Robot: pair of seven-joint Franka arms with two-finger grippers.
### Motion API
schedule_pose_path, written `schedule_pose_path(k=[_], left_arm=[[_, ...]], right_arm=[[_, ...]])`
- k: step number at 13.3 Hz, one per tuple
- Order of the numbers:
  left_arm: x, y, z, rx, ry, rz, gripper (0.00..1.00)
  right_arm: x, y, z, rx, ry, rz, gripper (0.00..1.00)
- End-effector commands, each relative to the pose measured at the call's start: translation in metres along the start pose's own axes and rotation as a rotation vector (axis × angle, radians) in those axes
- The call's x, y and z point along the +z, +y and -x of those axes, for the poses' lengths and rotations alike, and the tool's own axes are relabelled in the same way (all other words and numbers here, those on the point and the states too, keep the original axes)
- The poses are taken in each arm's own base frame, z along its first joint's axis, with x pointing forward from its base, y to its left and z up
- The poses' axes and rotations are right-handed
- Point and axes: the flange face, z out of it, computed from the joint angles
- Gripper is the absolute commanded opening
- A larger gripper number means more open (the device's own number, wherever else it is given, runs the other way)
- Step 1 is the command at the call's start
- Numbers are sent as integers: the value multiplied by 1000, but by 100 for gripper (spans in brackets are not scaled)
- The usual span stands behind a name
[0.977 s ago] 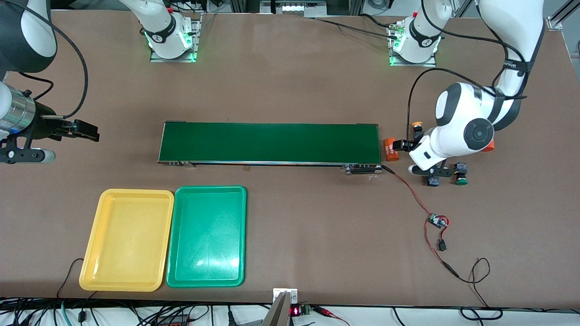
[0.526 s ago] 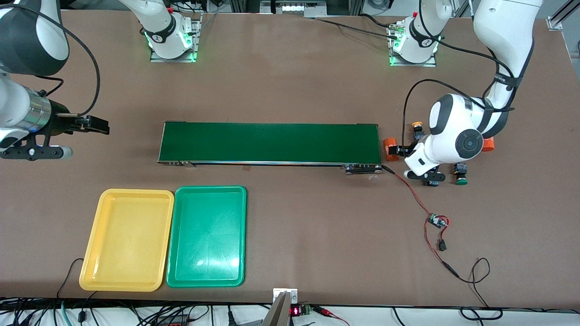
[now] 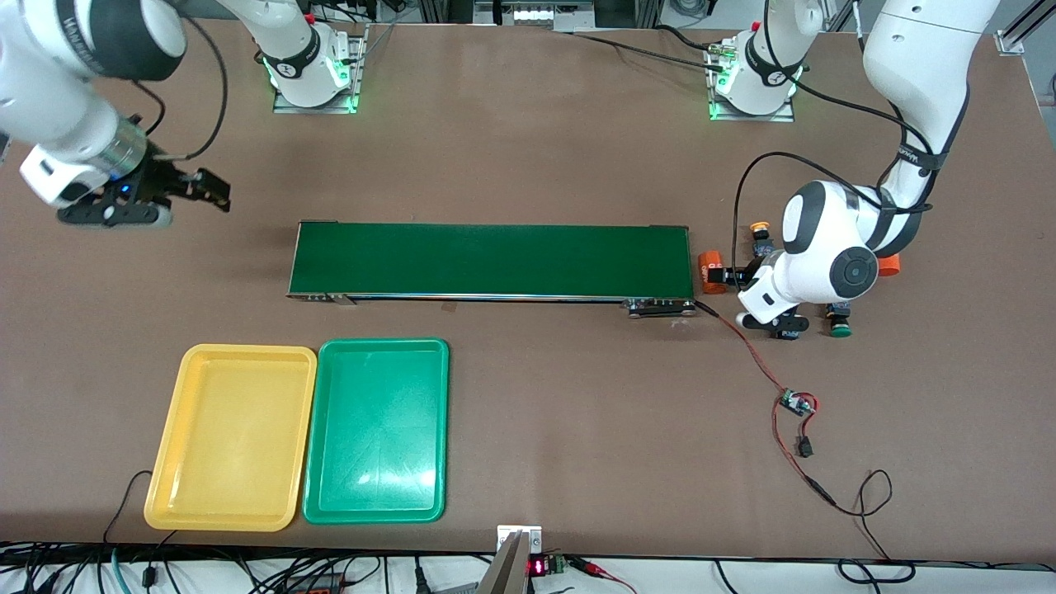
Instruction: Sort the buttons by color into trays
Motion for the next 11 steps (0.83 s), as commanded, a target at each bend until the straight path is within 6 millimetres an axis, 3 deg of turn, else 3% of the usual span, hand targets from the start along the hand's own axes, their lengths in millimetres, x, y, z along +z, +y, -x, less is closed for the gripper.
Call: schedule_pose_path(k=[1, 3, 7, 11], left_arm=[[-1, 4, 3, -17, -1, 41, 100], [2, 7, 3, -11, -4, 42, 100], [24, 1, 8, -19, 20, 40, 100], [38, -1, 14, -22, 20, 36, 98]], right_arm=[[3, -8, 19, -6, 18, -17, 100], [5, -30, 21, 27, 5, -17, 100], [16, -133, 27, 75, 26, -10, 100], [42, -191, 34, -39, 2, 15, 100]])
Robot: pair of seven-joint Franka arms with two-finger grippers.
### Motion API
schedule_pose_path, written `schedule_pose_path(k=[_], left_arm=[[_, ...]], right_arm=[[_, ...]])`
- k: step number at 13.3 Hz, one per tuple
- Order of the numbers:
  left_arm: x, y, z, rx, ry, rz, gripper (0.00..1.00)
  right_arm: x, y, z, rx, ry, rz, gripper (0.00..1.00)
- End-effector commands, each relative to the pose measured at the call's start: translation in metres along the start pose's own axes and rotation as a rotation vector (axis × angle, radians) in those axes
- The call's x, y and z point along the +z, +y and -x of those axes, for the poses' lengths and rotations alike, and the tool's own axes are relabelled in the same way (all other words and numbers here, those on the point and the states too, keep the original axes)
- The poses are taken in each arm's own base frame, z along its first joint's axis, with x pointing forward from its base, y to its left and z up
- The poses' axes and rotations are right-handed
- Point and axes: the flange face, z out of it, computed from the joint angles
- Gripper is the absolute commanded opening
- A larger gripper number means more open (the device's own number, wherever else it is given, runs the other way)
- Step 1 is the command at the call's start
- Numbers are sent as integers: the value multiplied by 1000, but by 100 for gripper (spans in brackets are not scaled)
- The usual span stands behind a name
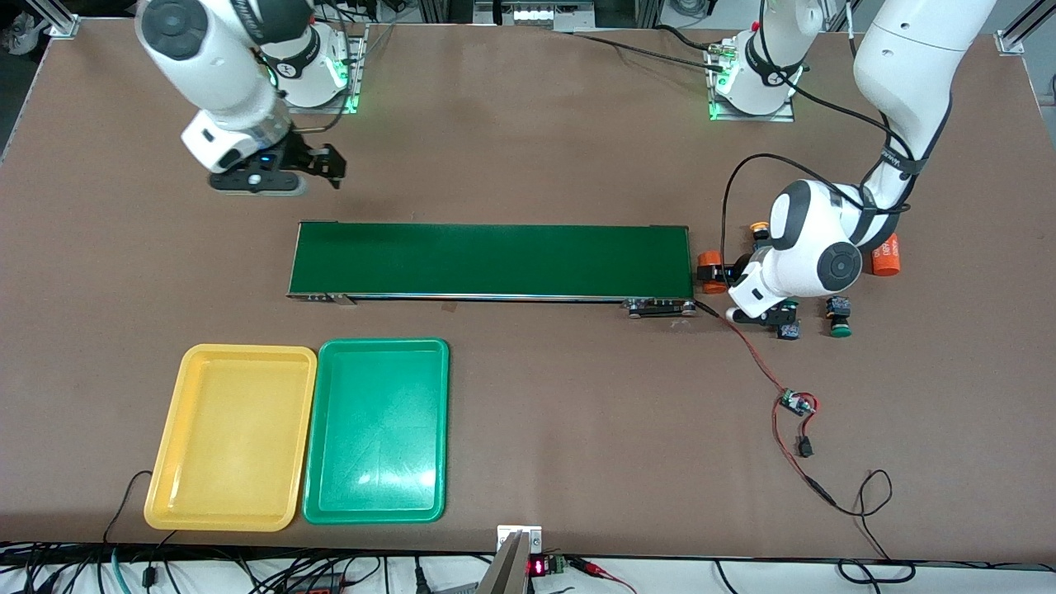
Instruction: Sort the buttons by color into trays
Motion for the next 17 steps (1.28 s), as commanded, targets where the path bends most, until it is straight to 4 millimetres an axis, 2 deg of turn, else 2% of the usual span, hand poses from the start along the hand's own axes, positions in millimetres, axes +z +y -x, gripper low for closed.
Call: schedule_pose_path(k=[1, 2, 5, 6, 7, 8, 10, 12, 13, 15, 17], left_arm=[[5, 1, 8, -12, -8, 20, 92], [5, 6, 10, 0, -10, 22, 79], [-3, 5, 9, 10, 1, 24, 24], [-9, 6, 8, 13, 11, 23, 10], [-15, 6, 8, 17, 22, 21, 1], [-29, 5, 8, 31, 45, 11, 0], [-73, 4, 11, 156, 119, -5, 0], [-111, 15, 23, 315, 163, -34, 0], [-120, 27, 29, 369, 171, -45, 0], [-118, 70, 40, 551, 160, -64, 0], [-101, 114, 51, 751, 130, -181, 0]], right_arm=[[18, -33, -1, -58, 0, 4, 100], [22, -46, 0, -78, 16, -3, 100], [22, -50, -4, -26, 7, -3, 100], [23, -50, -4, -29, 3, -1, 100], [23, -50, -4, -29, 3, 0, 100], [23, -50, -4, -31, 3, 0, 100], [23, -50, -4, -43, 4, 1, 100], [23, -50, -5, -43, 4, 1, 100], [23, -50, -5, -43, 4, 1, 100], [23, -50, -5, -43, 5, 0, 100], [25, -51, -6, -44, 8, -1, 100]])
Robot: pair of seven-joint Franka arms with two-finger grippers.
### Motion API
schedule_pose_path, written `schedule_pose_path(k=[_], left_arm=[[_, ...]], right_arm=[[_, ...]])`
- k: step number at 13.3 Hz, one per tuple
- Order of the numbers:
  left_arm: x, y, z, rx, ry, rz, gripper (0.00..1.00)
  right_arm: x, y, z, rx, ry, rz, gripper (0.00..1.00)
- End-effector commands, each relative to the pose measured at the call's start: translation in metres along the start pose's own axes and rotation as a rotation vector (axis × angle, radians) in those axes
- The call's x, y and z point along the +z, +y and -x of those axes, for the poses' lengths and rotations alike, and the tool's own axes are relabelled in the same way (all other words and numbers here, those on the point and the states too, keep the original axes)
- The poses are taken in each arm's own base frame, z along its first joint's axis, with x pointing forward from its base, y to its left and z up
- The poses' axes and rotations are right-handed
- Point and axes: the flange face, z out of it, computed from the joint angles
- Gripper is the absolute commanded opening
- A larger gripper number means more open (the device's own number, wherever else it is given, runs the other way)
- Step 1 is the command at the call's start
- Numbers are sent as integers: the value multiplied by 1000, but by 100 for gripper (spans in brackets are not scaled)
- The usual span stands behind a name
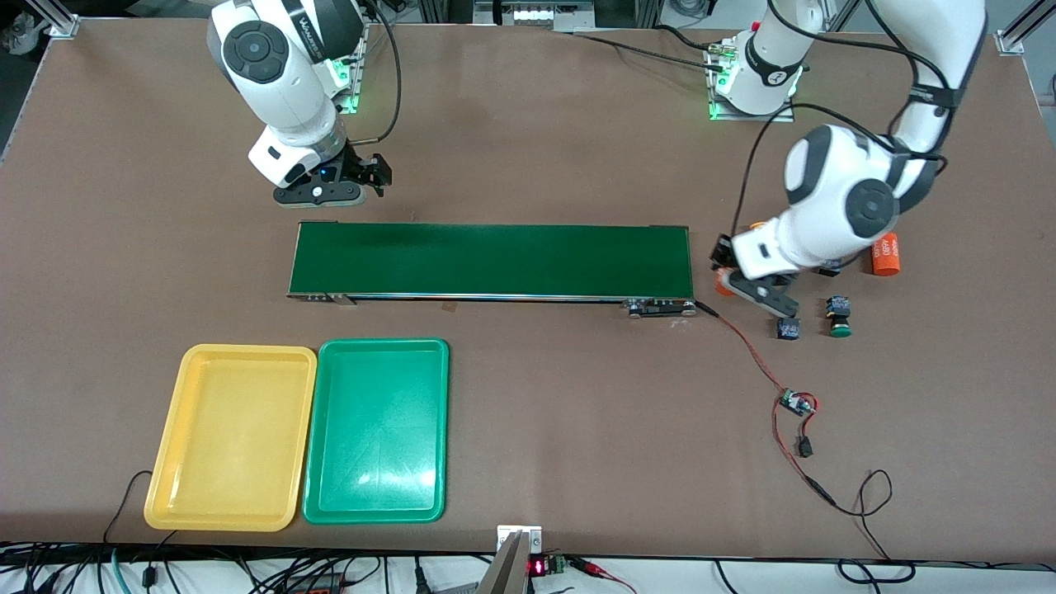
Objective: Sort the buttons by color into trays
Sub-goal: 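Lower the orange cylinder onto the belt and open the left gripper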
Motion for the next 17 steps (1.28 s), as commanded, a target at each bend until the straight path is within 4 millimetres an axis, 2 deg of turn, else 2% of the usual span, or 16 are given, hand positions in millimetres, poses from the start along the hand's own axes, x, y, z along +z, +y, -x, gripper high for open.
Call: schedule_pose_path(k=[1, 3, 8, 11, 13, 14, 15, 16, 17], left_arm=[[16, 53, -9, 266, -66, -120, 0], [28, 83, -14, 495, -107, -179, 0], [53, 108, -32, 871, -177, -259, 0], [77, 153, -33, 1022, -216, -303, 0], [79, 161, -33, 1063, -229, -331, 5], [80, 161, -32, 1054, -228, -331, 32], [79, 161, -32, 1052, -227, -330, 99], [75, 161, -33, 1050, -222, -336, 100], [61, 158, -34, 1044, -205, -351, 100]], right_arm=[[-2, -4, -4, -1, 2, 0, 100], [-2, -4, -4, -1, 4, 0, 100], [-3, -4, -6, 1, 10, -4, 100], [-4, -4, -6, -1, 12, -5, 100], [-3, -4, -6, -1, 10, -4, 100], [-3, -4, -5, -1, 9, -4, 100], [-3, -4, -5, -2, 6, -2, 100], [-3, -3, -5, -2, 3, -1, 100], [-4, -2, -5, -4, 1, 0, 100]])
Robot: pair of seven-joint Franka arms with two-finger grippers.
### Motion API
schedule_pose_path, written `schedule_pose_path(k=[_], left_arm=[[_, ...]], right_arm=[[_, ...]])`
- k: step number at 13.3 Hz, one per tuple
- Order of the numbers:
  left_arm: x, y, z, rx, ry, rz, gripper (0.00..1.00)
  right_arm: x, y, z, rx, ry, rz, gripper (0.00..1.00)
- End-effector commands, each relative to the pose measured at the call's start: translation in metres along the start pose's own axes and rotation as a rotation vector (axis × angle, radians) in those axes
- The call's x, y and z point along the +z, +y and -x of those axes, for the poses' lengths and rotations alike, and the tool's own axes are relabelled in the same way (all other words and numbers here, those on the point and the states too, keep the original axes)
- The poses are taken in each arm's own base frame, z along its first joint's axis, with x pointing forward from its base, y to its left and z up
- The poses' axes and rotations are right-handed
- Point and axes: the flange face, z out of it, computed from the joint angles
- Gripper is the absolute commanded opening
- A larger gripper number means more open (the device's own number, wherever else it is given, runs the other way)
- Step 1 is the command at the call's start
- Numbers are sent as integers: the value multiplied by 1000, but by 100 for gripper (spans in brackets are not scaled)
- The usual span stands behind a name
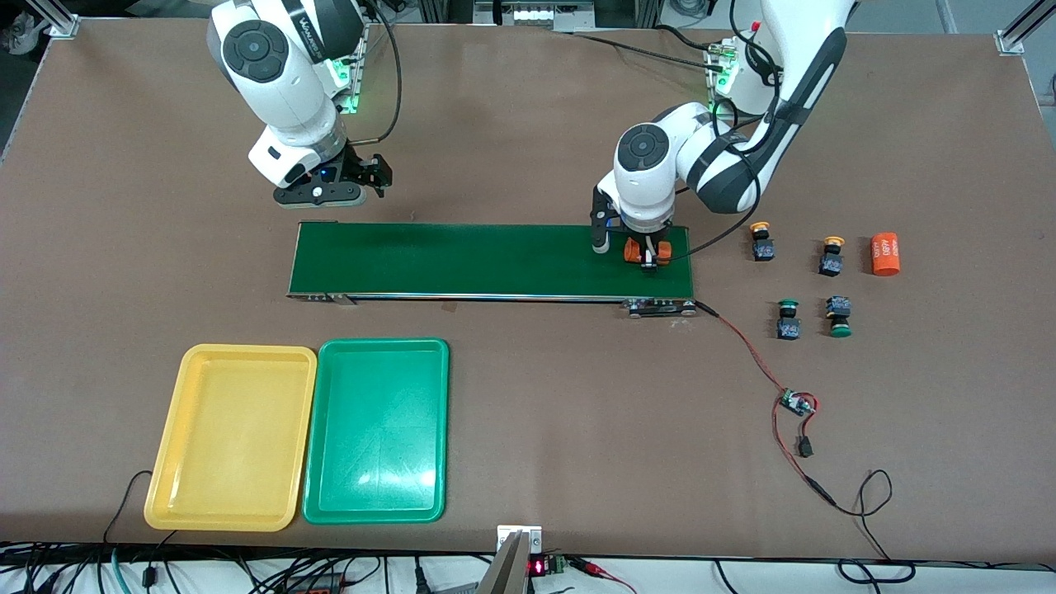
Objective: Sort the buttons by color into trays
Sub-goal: 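Lower the orange cylinder onto the belt and open the left gripper, then move the left gripper to the second orange cylinder and grasp it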
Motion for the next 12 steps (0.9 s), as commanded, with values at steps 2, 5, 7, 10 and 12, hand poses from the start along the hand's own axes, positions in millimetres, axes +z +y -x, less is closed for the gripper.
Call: schedule_pose_path(k=[2, 5, 7, 10, 12], left_arm=[[-48, -34, 50, -81, 6, -92, 100], [-62, -74, 156, -276, -12, -115, 100], [-47, -95, 241, -429, -22, -94, 100], [-20, -100, 355, -659, -31, -41, 100], [-3, -91, 404, -846, 17, 25, 100]], right_arm=[[-4, 4, -6, -8, -10, 2, 100], [-4, 10, -4, -47, -73, 22, 100], [-6, 12, -4, -46, -106, 35, 100], [-9, 12, -7, -44, -120, 39, 100], [-8, 11, -6, -45, -122, 40, 100]])
